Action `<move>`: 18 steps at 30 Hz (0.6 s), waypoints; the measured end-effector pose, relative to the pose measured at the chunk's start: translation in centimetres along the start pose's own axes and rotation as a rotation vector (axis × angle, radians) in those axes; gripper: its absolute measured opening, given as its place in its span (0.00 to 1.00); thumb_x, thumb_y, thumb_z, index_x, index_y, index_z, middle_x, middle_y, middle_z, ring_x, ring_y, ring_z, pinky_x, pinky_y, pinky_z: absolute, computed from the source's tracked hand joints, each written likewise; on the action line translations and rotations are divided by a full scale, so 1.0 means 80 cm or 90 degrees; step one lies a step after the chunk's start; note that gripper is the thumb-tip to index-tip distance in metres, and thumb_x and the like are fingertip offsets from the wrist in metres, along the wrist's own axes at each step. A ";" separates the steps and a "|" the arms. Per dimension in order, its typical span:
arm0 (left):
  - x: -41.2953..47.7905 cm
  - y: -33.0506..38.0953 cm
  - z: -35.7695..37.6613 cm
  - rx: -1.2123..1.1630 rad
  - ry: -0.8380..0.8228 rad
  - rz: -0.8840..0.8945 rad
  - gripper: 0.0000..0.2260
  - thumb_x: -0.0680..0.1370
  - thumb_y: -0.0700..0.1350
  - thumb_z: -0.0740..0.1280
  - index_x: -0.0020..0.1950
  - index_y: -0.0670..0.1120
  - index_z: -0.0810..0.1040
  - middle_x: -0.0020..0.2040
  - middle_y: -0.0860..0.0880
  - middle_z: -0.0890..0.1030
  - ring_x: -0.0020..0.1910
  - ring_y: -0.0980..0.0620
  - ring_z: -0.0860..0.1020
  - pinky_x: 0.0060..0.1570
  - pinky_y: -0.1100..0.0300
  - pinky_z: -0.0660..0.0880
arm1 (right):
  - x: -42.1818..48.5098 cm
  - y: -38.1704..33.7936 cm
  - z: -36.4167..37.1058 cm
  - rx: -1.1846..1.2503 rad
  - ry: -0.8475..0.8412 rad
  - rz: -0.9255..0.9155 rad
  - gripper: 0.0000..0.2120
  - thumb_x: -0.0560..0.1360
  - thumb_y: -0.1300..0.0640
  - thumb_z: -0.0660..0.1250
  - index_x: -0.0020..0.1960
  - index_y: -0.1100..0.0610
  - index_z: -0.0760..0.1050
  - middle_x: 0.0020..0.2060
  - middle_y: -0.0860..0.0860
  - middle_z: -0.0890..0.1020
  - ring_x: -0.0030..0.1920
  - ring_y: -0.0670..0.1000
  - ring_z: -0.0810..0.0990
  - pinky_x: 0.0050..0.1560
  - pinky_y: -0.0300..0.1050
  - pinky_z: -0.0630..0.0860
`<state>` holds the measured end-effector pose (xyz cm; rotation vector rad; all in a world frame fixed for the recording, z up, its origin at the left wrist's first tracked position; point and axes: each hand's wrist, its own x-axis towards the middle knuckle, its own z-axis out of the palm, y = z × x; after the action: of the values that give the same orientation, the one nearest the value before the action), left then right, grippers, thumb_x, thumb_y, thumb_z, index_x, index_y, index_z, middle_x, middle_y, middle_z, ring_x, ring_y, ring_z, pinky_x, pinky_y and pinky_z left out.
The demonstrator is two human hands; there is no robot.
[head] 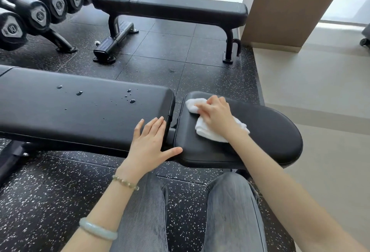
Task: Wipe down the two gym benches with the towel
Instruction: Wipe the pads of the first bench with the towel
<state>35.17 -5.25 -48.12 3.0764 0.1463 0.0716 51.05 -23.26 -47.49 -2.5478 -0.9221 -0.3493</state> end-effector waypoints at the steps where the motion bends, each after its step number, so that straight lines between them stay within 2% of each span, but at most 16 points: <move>1: 0.000 0.000 -0.001 -0.003 0.001 0.000 0.53 0.65 0.78 0.34 0.76 0.42 0.59 0.76 0.49 0.58 0.76 0.52 0.52 0.71 0.51 0.36 | 0.016 0.000 0.003 -0.014 -0.019 0.021 0.14 0.74 0.52 0.60 0.50 0.56 0.82 0.46 0.62 0.76 0.46 0.65 0.73 0.46 0.57 0.71; 4: 0.000 0.001 -0.003 0.007 -0.006 -0.005 0.54 0.63 0.78 0.31 0.76 0.44 0.56 0.77 0.50 0.56 0.76 0.53 0.49 0.71 0.51 0.35 | 0.056 0.001 0.013 -0.081 -0.082 0.063 0.15 0.79 0.51 0.58 0.61 0.53 0.76 0.57 0.59 0.72 0.57 0.61 0.67 0.55 0.54 0.64; 8: 0.001 0.000 -0.004 0.002 0.000 -0.012 0.55 0.62 0.78 0.30 0.77 0.44 0.55 0.77 0.51 0.55 0.76 0.54 0.48 0.71 0.51 0.34 | 0.080 -0.006 0.018 -0.125 -0.108 0.092 0.15 0.80 0.52 0.57 0.64 0.53 0.73 0.60 0.58 0.70 0.59 0.60 0.66 0.57 0.52 0.63; 11: -0.001 -0.001 -0.004 0.000 0.002 -0.007 0.54 0.62 0.78 0.32 0.77 0.44 0.54 0.78 0.51 0.54 0.76 0.54 0.47 0.72 0.51 0.34 | 0.058 -0.022 0.018 -0.122 -0.101 0.037 0.13 0.77 0.56 0.60 0.59 0.56 0.76 0.56 0.60 0.72 0.57 0.62 0.68 0.54 0.55 0.65; 13: -0.001 -0.002 -0.006 -0.004 0.002 -0.004 0.51 0.64 0.77 0.36 0.77 0.45 0.54 0.78 0.51 0.53 0.76 0.55 0.46 0.72 0.50 0.34 | 0.029 -0.035 0.017 -0.092 -0.063 -0.049 0.11 0.68 0.61 0.65 0.49 0.59 0.80 0.47 0.62 0.76 0.48 0.65 0.73 0.46 0.57 0.69; 15: -0.003 -0.003 -0.006 -0.011 0.000 0.002 0.48 0.66 0.74 0.39 0.77 0.45 0.53 0.78 0.52 0.52 0.76 0.55 0.45 0.72 0.50 0.34 | -0.003 -0.047 0.011 -0.059 -0.047 -0.100 0.11 0.60 0.63 0.67 0.42 0.58 0.80 0.41 0.61 0.77 0.40 0.64 0.75 0.39 0.55 0.71; 18: -0.004 -0.008 -0.005 -0.033 -0.001 0.014 0.47 0.65 0.72 0.42 0.77 0.45 0.53 0.78 0.51 0.51 0.76 0.56 0.45 0.71 0.52 0.32 | -0.046 -0.061 -0.006 -0.036 -0.046 -0.161 0.12 0.61 0.62 0.64 0.42 0.54 0.80 0.41 0.58 0.77 0.37 0.60 0.74 0.36 0.52 0.71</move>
<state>34.79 -4.63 -47.75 3.0266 0.1097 0.0730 45.06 -22.12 -47.01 -2.5120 -1.2846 -0.3642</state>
